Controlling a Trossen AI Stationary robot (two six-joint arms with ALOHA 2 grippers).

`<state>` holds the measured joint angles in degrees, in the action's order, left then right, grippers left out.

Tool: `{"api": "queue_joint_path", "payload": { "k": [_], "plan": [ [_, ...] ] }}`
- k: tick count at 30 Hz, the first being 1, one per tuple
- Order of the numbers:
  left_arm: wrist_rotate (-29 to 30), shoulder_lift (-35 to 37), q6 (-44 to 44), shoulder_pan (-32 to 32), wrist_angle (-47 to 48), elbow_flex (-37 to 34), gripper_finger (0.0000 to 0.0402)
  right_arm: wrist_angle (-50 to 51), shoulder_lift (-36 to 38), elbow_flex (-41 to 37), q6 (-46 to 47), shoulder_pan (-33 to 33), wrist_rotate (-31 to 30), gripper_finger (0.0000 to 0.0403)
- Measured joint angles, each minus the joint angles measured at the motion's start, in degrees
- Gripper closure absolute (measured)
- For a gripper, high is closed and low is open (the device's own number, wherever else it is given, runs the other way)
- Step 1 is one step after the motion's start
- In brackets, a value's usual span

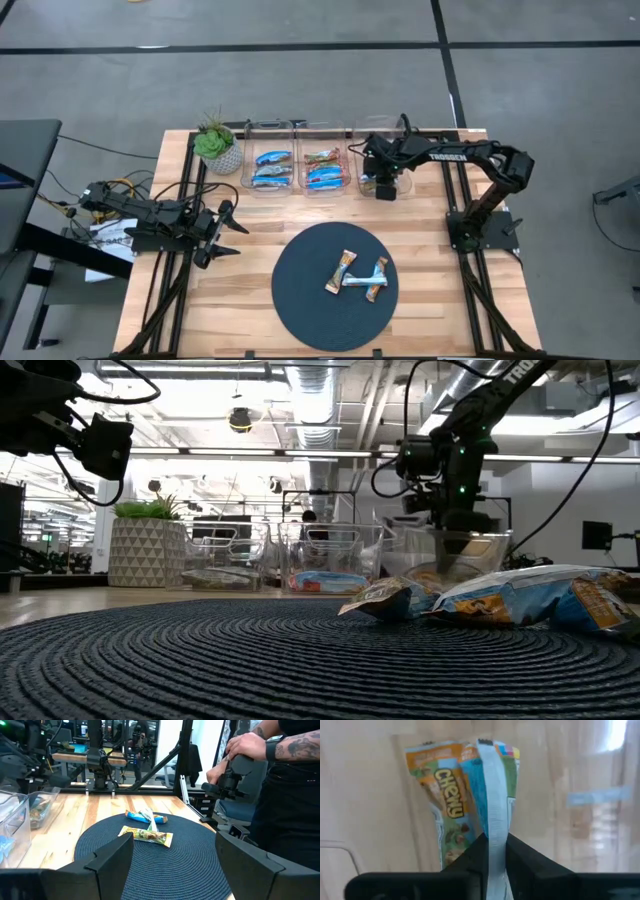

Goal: Pick and place Granola Bars by type
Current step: Put the yellow granola bar into the right transparent bin

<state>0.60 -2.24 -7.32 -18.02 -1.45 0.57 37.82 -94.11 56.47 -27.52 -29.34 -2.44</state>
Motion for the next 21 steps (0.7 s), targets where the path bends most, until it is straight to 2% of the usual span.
{"api": "queue_joint_path", "payload": {
  "k": [6,21],
  "plan": [
    [0.0,0.0,0.0,0.0,0.0,0.0,0.0127,0.1,0.0,0.0,0.1,0.1,0.4,0.0335],
    [0.0,0.0,0.0,0.0,0.0,0.0,0.0127,0.7,0.0,0.1,0.1,0.1,-0.5,0.0334]
  ]
}}
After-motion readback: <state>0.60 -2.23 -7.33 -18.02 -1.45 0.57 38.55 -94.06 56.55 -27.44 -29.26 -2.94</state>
